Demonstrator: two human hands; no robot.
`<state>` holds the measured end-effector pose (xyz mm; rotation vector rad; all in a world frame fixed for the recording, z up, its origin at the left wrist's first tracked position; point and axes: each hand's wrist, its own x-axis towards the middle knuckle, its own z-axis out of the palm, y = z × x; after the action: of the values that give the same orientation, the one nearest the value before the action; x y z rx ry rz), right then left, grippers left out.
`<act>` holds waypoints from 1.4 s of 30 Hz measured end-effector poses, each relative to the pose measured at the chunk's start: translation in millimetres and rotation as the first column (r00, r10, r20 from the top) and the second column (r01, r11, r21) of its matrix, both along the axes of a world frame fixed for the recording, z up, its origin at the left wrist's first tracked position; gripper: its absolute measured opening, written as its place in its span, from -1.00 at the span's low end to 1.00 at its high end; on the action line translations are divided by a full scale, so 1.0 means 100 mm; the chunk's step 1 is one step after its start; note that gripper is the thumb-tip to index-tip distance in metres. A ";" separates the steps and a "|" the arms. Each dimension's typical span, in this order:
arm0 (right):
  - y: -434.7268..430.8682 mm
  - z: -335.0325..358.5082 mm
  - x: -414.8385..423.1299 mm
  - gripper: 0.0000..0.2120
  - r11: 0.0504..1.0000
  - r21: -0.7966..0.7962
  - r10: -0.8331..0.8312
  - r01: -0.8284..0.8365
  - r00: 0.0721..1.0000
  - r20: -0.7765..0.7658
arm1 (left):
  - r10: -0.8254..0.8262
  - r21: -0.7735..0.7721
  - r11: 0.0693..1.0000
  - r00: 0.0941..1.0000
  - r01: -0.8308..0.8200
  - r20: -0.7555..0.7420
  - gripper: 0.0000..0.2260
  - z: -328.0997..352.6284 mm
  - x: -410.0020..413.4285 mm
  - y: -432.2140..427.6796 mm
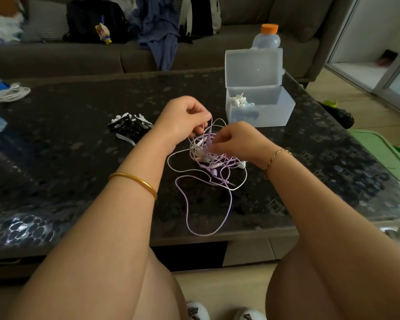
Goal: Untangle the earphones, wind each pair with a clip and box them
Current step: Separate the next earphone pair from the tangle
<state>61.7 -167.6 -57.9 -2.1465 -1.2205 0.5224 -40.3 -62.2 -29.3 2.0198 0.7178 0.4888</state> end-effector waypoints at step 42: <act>-0.15 0.28 0.17 -0.88 0.708 0.576 0.083 0.409 0.762 -0.642 | -0.082 0.176 0.979 0.987 0.105 -0.135 -0.86 0.00 0.16 -0.11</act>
<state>78.2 -182.4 -30.4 -1.2407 -0.6442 0.5268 -24.6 -73.2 -29.0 2.2628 0.6704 0.3846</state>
